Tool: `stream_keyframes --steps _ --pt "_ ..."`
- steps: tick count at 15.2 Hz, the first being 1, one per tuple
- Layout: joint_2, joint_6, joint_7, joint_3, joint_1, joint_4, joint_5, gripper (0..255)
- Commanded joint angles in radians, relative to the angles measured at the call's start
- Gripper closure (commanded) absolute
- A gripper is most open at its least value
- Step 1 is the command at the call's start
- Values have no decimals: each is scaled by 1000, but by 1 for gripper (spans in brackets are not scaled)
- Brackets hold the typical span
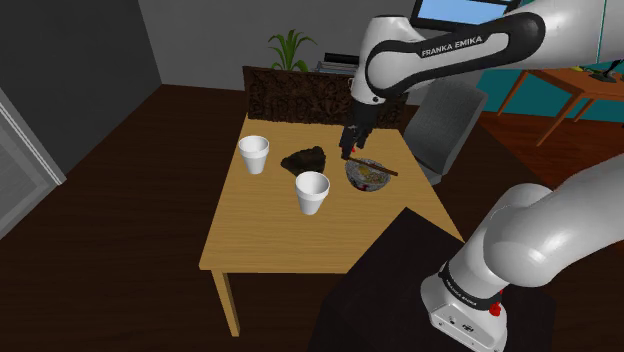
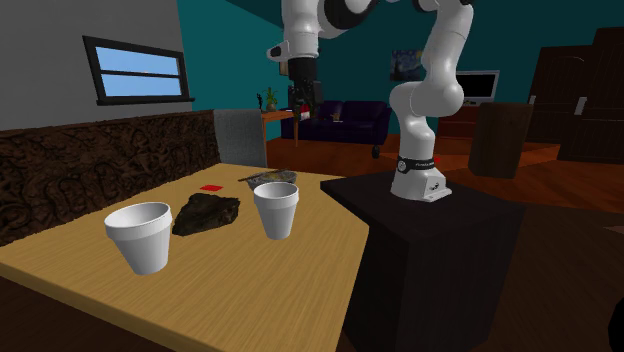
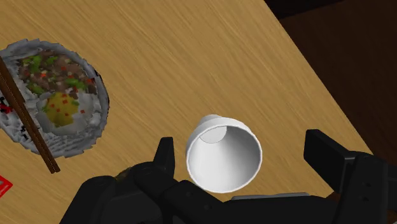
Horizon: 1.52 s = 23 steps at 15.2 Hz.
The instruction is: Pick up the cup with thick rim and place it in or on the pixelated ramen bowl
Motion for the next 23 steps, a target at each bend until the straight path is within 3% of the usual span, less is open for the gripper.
stream_keyframes --steps 1,14,23 --pt "82 55 -25 -13 2 20 10 0" --pt "618 275 -194 -35 -8 273 140 0" --pt "696 368 -213 -22 -10 257 167 0"
